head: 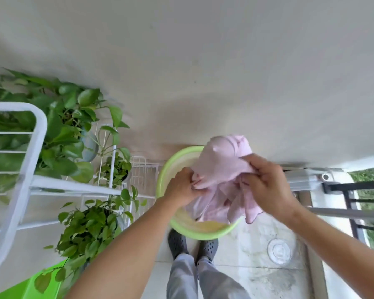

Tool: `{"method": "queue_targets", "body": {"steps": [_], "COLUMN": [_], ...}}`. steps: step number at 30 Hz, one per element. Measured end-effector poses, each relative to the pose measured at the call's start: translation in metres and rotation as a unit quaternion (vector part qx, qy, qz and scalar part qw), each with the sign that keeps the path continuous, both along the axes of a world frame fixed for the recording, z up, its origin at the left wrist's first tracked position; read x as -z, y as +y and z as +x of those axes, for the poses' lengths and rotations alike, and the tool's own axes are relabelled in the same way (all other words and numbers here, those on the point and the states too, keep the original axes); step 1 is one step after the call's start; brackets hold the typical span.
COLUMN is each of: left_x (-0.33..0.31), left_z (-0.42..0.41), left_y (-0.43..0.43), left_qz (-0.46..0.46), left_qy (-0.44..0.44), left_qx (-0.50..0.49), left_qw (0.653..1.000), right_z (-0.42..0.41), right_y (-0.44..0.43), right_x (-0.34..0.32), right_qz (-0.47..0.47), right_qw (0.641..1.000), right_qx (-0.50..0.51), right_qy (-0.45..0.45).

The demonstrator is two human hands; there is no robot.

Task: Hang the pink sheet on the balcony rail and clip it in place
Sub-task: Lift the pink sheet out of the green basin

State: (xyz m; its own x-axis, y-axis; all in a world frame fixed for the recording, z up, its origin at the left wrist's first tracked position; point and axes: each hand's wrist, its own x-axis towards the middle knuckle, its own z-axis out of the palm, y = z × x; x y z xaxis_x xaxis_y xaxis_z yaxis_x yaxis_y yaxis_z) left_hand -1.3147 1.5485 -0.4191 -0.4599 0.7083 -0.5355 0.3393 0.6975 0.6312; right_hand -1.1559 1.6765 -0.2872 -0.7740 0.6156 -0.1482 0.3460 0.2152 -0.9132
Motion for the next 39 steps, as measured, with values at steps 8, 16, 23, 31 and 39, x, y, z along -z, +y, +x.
{"method": "queue_targets", "body": {"steps": [8,16,23,31,39], "left_x": [-0.085,-0.232,-0.325,-0.297,-0.250], "left_z": [0.017,0.005,0.004,-0.031,-0.031], "left_y": [0.003,0.031,0.018,-0.055,-0.071], "left_qz": [0.101,0.143,0.191,0.194,0.147], "left_qy": [0.086,0.269,0.315,0.033,-0.018], "left_qx": [-0.012,0.173,0.274,0.128,0.159], "left_qw": [0.991,0.937,0.889,0.972,0.976], "right_z": [0.038,0.050,0.013,-0.006,0.008], "right_y": [0.047,0.069,0.043,-0.026,-0.065], "right_x": [-0.042,-0.087,-0.154,-0.206,-0.304], "right_qz": [0.063,0.201,0.280,0.305,0.206], "right_qw": [0.982,0.965,0.954,0.948,0.941], "right_qx": [0.174,0.014,-0.070,0.077,0.176], "right_qy": [-0.041,-0.170,-0.079,0.039,0.203]}}
